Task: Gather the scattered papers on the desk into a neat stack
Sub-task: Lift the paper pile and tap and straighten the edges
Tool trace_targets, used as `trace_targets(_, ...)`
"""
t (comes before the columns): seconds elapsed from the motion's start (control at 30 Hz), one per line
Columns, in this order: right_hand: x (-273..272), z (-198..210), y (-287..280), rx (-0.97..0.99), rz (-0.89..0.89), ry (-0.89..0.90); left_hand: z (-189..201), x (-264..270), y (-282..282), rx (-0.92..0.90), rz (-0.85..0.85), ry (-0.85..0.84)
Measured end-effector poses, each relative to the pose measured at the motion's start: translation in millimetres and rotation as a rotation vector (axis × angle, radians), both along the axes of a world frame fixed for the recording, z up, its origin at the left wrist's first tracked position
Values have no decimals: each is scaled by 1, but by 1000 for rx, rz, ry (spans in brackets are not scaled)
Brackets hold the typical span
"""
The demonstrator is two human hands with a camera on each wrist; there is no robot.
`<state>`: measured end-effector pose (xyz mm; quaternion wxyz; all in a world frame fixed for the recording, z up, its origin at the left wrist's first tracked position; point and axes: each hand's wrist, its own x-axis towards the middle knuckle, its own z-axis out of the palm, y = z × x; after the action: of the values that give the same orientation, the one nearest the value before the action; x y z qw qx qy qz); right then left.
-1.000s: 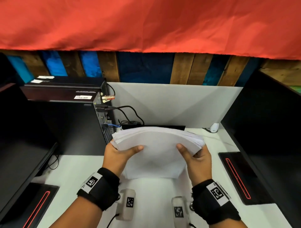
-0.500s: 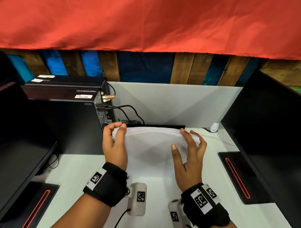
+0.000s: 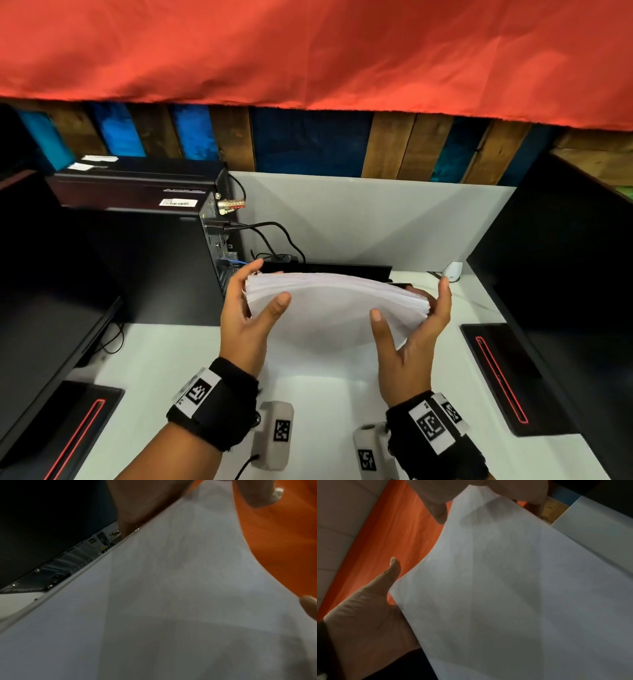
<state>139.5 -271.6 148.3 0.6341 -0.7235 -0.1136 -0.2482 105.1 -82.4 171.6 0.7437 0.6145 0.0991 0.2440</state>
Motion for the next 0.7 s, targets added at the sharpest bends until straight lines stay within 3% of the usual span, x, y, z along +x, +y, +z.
trace_targets(0.43,4,1,4,-137,-109,-224,13,11,-11,31,124,-36)
trace_targets(0.6,2,5,5,-219,-137,-243,17,16,-14,-63,188,22)
trace_targets(0.7,1,5,4,-240,-130,-155,17,19,-10,-117,189,30)
